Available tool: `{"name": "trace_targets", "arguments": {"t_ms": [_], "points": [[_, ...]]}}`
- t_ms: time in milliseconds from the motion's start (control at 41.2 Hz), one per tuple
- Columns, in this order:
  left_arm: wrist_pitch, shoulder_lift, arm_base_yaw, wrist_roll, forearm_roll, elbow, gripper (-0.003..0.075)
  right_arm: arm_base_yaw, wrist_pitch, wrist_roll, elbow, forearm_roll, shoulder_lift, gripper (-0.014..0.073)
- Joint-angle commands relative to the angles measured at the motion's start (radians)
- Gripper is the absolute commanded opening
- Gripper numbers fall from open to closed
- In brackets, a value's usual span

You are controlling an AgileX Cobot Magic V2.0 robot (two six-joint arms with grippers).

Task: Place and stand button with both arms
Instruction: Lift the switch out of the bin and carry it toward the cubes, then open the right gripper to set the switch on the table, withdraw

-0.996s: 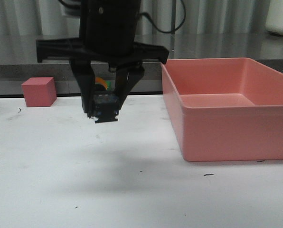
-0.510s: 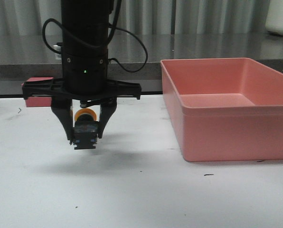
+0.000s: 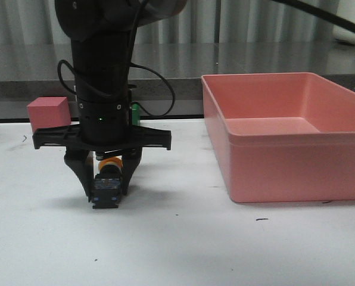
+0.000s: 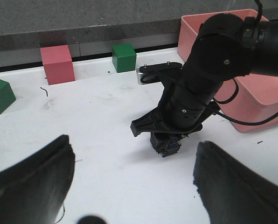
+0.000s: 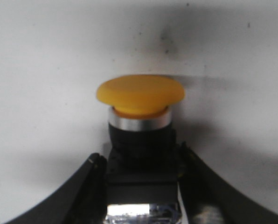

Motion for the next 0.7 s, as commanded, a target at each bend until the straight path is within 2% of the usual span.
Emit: {"name": "trace_targets", "arguments": {"t_ms": [0, 73, 219, 437, 680], "points": [[-0.074, 0.011, -0.007, -0.002, -0.01, -0.029, 0.0511, 0.001, -0.006, 0.007, -0.034, -0.009, -0.067, 0.0384], [-0.074, 0.011, -0.007, -0.002, -0.01, -0.029, 0.0511, 0.001, -0.006, 0.007, -0.035, -0.003, -0.067, 0.0456], [-0.074, 0.011, -0.007, -0.002, -0.01, -0.029, 0.0511, 0.001, 0.001, -0.008, -0.051, 0.002, -0.071, 0.0478], [-0.074, 0.011, -0.007, -0.002, -0.01, -0.029, 0.0511, 0.002, -0.012, -0.218, -0.059, -0.038, -0.151, 0.0478], [-0.074, 0.011, -0.007, -0.002, -0.01, -0.029, 0.0511, 0.002, 0.048, -0.486, -0.029, -0.042, -0.29, 0.0478]]}}
